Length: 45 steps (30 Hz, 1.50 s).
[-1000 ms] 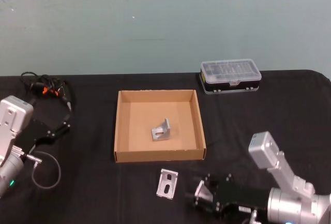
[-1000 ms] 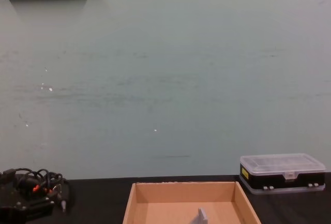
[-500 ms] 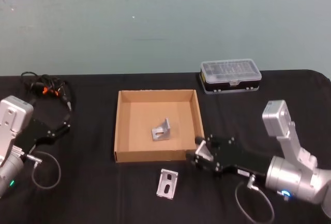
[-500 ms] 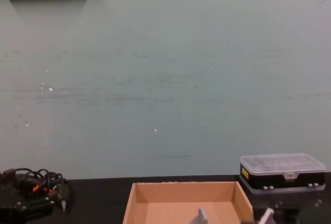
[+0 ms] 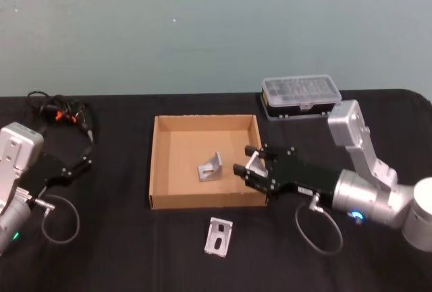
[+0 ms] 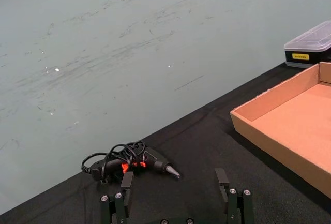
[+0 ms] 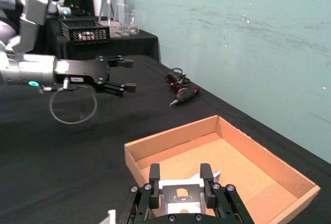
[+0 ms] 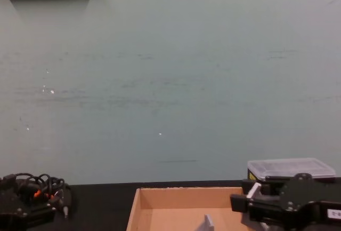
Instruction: Use one hand to pick up the angle iron from the table and place it into the box.
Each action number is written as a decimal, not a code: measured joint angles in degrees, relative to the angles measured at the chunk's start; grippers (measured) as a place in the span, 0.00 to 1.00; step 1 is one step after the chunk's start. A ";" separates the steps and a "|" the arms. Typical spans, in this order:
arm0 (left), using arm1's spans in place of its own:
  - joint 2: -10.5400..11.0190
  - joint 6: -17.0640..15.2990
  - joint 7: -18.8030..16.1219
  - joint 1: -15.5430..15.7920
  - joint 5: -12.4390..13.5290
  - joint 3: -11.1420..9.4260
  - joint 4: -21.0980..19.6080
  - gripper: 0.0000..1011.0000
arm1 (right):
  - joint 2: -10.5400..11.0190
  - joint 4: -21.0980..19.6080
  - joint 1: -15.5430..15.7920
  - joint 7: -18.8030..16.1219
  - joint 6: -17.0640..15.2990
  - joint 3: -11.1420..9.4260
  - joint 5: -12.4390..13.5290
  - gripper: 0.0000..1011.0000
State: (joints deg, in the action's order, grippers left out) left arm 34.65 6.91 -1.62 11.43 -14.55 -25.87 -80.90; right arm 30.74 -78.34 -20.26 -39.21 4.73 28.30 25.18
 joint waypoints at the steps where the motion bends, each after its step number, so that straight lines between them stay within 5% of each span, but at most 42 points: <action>1: 0.00 0.00 0.00 0.00 0.00 0.00 0.00 0.99 | -0.59 1.30 -1.10 -0.34 0.14 0.34 -0.35 0.47; 24: 0.00 0.00 0.00 0.00 0.00 0.01 0.00 0.99 | -9.19 22.04 -13.28 -5.23 2.13 3.98 -2.27 0.47; 45: 0.00 0.00 0.00 0.00 0.00 0.01 0.00 0.99 | -10.07 23.76 -14.11 -5.33 2.14 4.30 -2.81 0.47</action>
State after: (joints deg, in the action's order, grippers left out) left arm 34.64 6.91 -1.62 11.43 -14.54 -25.86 -80.90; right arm 20.67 -54.58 -34.37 -44.54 6.86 32.60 22.37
